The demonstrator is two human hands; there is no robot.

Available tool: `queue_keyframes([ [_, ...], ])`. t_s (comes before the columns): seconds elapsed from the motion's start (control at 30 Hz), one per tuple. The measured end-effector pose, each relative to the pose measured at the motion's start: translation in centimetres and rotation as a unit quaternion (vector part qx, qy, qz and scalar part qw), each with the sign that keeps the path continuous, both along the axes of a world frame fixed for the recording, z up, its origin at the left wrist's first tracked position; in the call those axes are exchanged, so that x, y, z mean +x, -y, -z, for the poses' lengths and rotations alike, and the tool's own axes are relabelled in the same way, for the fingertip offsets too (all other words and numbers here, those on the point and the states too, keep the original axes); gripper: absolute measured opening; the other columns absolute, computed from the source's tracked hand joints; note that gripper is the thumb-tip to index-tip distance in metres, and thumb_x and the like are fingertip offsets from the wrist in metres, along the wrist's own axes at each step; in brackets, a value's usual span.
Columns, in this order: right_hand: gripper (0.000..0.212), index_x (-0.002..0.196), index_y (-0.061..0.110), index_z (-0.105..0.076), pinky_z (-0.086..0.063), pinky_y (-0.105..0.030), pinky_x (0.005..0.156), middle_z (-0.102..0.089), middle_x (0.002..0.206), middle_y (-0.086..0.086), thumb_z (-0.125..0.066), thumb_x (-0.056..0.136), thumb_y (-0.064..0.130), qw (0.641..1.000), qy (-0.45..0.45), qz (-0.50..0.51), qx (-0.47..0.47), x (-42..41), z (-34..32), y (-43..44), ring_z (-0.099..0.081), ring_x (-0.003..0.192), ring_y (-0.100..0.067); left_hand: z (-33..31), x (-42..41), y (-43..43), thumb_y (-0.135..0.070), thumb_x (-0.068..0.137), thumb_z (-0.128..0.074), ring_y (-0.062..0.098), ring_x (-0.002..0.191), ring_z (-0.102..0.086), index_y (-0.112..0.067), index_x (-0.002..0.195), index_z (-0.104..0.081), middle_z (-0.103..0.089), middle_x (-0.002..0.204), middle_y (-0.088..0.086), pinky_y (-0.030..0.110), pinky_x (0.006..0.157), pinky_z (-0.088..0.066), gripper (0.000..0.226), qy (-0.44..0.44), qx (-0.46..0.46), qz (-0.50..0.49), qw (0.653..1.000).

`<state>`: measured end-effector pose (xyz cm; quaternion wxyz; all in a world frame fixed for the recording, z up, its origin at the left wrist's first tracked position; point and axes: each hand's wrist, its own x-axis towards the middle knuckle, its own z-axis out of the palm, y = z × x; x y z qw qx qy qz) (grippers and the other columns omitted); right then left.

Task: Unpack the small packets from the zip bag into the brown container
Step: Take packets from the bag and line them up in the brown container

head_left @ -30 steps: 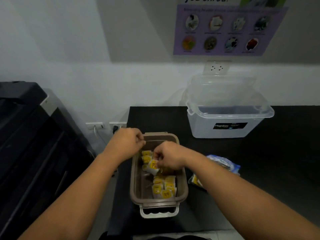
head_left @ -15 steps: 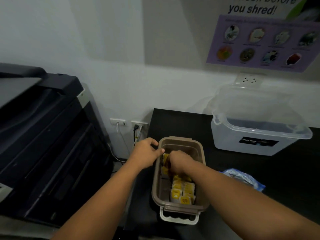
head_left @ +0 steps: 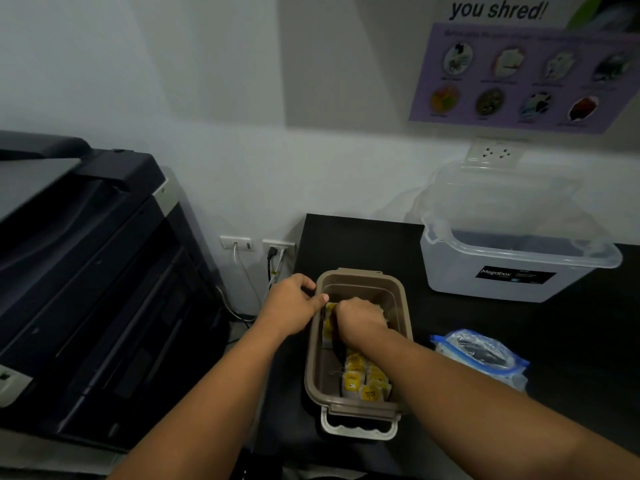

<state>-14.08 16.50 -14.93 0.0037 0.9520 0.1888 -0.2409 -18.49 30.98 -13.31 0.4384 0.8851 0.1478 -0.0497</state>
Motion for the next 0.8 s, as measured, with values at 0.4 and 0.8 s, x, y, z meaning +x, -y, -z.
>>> queue_keyframes([
  [0.4, 0.016, 0.111, 0.03, -0.071, -0.056, -0.034, 0.091, -0.068, 0.11, 0.007, -0.066, 0.098, 0.024, 0.947, 0.048, 0.071, 0.309, 0.4, -6.4, 6.4, -0.065, 0.099, -0.011, -5.5, 0.2, 2.9, -0.037, 0.091, -0.072, 0.014, 0.11, -0.062, -0.022, 0.125, -0.063, -0.065, 0.122, -0.002, 0.027, 0.09, -0.05, 0.037, 0.11, 0.123, -0.023, 0.986],
  [0.8, 0.017, 0.102, 0.027, -0.071, -0.055, -0.031, 0.088, -0.072, 0.101, 0.006, -0.062, 0.097, 0.015, 0.953, 0.061, 0.149, 0.256, 0.9, -4.3, 26.0, -0.067, 0.096, -0.013, -5.5, 1.2, 21.4, -0.024, 0.09, -0.073, 0.009, 0.09, -0.064, -0.024, 0.115, -0.07, -0.068, 0.107, -0.007, 0.027, 0.087, -0.054, 0.025, 0.154, 0.042, 0.107, 0.981],
])
